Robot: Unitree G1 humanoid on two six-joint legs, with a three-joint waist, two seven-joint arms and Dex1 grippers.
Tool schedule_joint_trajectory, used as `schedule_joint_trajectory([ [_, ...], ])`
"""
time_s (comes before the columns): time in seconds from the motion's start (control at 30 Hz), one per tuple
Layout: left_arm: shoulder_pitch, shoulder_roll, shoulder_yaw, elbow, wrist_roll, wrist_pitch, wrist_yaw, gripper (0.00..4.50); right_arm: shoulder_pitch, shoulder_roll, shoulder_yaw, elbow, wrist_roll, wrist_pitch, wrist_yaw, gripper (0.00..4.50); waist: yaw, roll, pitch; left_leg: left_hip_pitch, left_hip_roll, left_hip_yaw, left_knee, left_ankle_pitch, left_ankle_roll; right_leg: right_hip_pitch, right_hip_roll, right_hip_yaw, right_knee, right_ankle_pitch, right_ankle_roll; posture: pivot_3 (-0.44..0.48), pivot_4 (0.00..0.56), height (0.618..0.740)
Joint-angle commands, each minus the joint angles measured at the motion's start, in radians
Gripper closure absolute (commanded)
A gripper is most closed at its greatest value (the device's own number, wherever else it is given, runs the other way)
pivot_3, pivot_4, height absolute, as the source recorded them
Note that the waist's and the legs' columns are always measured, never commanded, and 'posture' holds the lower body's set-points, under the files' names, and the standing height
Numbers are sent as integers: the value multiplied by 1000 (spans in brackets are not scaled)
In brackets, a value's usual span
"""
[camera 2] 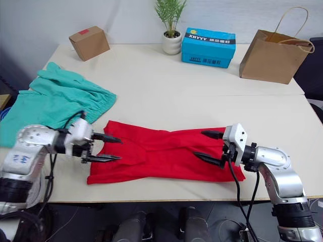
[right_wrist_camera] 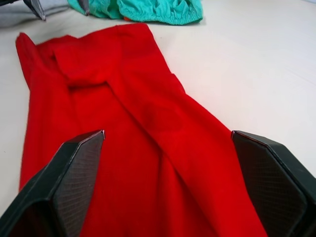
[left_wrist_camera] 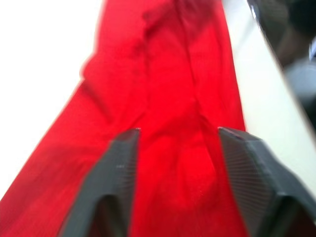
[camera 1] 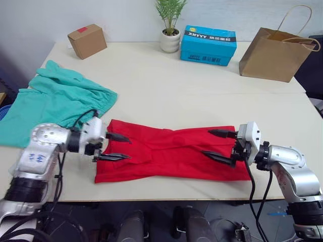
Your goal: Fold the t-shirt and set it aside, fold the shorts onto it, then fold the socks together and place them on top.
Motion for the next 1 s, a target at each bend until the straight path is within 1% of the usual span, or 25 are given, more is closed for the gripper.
schedule_joint_trajectory([
  [0.03,15,-57,124,-66,-134,160,158,1655,-16,25,-53,-40,107,69,-17,695,3,0,0,0,0,0,0,0,0,0,0,0,0,0,0,0,150,740],
  [0.07,20,-78,131,-78,-130,167,193,1655,-24,27,-47,-45,114,90,-25,922,5,0,0,0,0,-1,1,0,0,1,0,0,0,0,0,0,150,740],
  [0.17,48,-131,63,-110,-7,143,323,2285,-67,92,22,-44,34,59,-104,1982,3,0,0,1,-1,-1,1,-1,1,3,0,0,-1,0,0,0,150,740],
  [0.23,56,-173,20,-127,35,145,385,2883,-92,155,73,-26,-50,8,-180,2659,3,0,0,2,-1,-1,0,-1,0,4,0,0,-1,0,0,0,150,740],
  [0.3,58,-223,-28,-136,84,151,457,3491,-126,238,157,13,-172,-53,-276,3351,2,0,0,2,0,-1,0,-1,-1,3,0,0,-1,0,0,0,150,740],
  [0.33,58,-240,-47,-137,108,150,487,3920,-139,266,192,29,-216,-69,-304,3824,1,0,0,2,0,-1,0,-1,-1,3,0,0,-1,0,0,0,150,740],
  [0.4,58,-267,-67,-132,147,149,540,4485,-162,306,247,67,-292,-80,-353,4456,0,0,0,2,0,0,0,-1,-1,3,0,0,0,0,0,0,150,740],
  [0.53,54,-327,-63,-101,212,142,669,4485,-201,348,302,150,-390,-87,-425,4456,2,0,0,1,0,0,-1,-1,-1,2,0,0,0,0,0,0,150,740],
  [0.67,71,-378,-34,-107,242,169,785,4485,-202,332,296,187,-454,-67,-488,4456,2,0,0,1,-1,0,0,-1,-1,2,0,0,0,0,0,0,150,740],
  [0.8,85,-408,-6,-105,248,218,858,4485,-162,274,235,209,-461,-79,-518,4456,3,0,0,1,0,0,-1,-1,-1,2,0,0,0,0,0,0,150,740],
  [0.9,97,-442,45,-99,224,253,912,4485,-110,215,111,254,-412,-112,-530,4456,7,-1,-1,1,-1,-1,0,-1,0,3,0,0,-3,0,0,0,150,740],
  [1.0,78,-489,113,-91,182,272,956,4485,-83,166,33,298,-397,-137,-545,4456,7,-1,-1,5,-1,-2,-1,-2,1,9,0,-2,-6,0,1,0,150,740],
])
